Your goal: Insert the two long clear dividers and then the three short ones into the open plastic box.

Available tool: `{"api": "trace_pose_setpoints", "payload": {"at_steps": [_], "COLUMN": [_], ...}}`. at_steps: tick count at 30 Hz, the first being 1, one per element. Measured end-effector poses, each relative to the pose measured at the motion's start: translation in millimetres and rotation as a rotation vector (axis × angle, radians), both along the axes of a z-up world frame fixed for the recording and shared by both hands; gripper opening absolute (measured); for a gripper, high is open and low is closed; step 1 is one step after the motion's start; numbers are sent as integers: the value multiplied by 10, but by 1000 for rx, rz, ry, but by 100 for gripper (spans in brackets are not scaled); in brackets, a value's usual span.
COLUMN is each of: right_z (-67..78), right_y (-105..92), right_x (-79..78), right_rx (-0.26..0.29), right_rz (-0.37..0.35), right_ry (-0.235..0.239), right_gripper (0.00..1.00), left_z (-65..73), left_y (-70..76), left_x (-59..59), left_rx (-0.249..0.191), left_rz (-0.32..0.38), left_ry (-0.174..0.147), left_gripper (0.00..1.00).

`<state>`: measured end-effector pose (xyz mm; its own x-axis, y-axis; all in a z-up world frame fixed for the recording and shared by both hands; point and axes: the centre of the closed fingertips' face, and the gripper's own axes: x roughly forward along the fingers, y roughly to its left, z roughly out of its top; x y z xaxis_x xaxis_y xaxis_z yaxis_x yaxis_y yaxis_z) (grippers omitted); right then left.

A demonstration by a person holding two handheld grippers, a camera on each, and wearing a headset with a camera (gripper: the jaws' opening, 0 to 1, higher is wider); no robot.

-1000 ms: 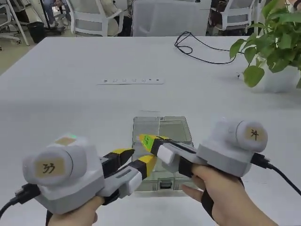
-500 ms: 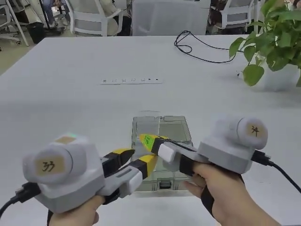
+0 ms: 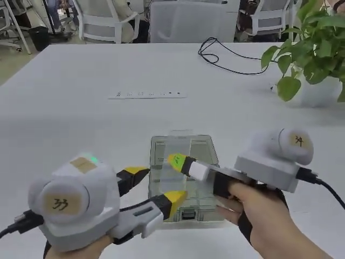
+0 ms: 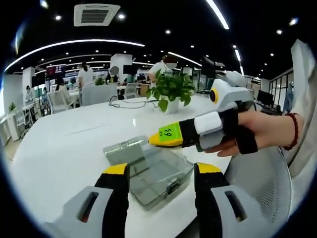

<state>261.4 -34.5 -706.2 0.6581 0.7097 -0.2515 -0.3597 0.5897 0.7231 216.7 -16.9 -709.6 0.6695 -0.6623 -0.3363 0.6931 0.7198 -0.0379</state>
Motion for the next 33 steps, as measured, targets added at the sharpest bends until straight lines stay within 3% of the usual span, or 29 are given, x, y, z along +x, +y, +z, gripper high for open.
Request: {"api": "trace_pose_setpoints", "payload": {"at_steps": [6,8,9,13,20,22,26,33], "right_z": [-154,-160,-199,-265,-347,-399,-450,-538], "right_y": [-174,-202,-243,-339,-441,-483,-493,-510], "right_x": [41,55,50,67,91,98,91,51], "right_rx": [-28,-36,-52,-91,-164,-207,-258,-344], "right_rz": [-38,-37,-43,-55,-47,-49,-42,-17], "right_ry": [158,163,197,252,326,352,397,464], "right_gripper": [6,6,6,6,6,6,6,6], "left_z": [-23,-23,-17,-6,-17,-43,-64,-87], "left_y": [24,38,37,37,12,11,0,-20], "left_x": [-9,0,3,10,-6,1,1,-13], "left_rx": [18,15,11,24,10,-7,-6,-8], "left_rz": [-28,-31,-36,-48,-68,-65,-72,-92], "left_ry": [-10,-10,-12,-28,-26,-3,1,9], "left_gripper": [67,72,74,83,94,95,100,100]}}
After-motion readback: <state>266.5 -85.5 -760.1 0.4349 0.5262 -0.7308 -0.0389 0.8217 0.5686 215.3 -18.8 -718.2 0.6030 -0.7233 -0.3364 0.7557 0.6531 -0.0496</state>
